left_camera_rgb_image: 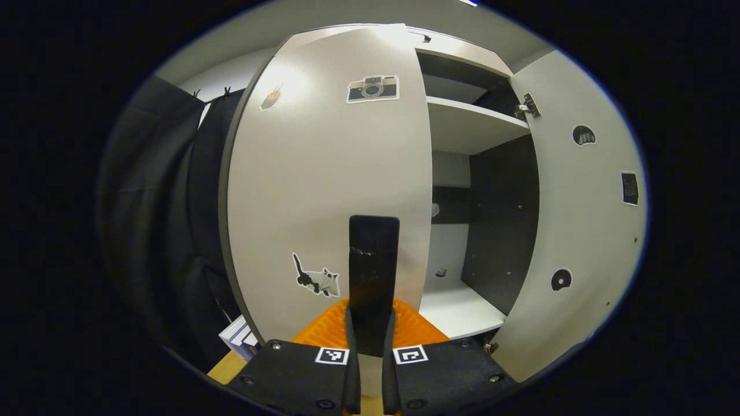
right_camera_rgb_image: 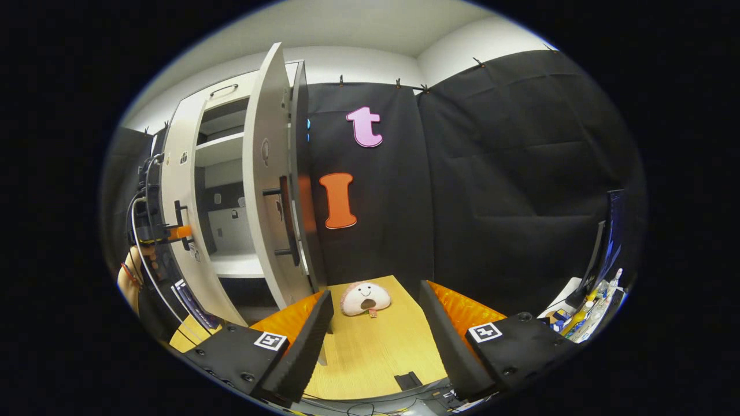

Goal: Open the right door of the double-door shoe cabinet with the right hand, and open the left door with the left hand.

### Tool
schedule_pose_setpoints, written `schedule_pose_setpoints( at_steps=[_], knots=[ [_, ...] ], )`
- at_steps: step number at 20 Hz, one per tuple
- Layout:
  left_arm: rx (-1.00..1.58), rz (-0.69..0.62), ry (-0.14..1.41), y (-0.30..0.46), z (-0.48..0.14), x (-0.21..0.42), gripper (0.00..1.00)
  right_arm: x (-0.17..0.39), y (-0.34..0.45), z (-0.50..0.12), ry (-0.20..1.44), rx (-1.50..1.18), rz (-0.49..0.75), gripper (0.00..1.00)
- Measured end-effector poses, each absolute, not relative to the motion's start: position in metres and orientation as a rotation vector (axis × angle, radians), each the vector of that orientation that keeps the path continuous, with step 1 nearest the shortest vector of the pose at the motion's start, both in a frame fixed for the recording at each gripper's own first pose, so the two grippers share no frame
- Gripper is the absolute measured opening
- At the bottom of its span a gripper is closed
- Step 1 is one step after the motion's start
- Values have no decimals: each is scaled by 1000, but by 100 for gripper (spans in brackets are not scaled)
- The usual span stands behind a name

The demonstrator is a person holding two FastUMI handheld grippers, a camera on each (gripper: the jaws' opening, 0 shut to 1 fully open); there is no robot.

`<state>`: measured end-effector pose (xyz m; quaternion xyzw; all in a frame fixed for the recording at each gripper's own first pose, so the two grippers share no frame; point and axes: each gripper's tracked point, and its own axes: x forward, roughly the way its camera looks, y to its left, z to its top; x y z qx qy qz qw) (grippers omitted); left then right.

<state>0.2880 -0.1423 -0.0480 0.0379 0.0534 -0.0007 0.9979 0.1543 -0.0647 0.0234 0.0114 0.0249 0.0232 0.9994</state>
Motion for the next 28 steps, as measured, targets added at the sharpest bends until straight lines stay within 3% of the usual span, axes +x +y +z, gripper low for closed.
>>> schedule_pose_setpoints(
  at_steps=[14,18,28],
  knots=[
    [4,-148,75,-126,-39,252,12,120,21,23,46,-9,2,98],
    [0,-163,90,-112,-38,234,15,115,45,24,52,-4,10,98],
    [57,-37,91,-57,-31,220,3,116,83,40,46,-12,65,98]
  ],
)
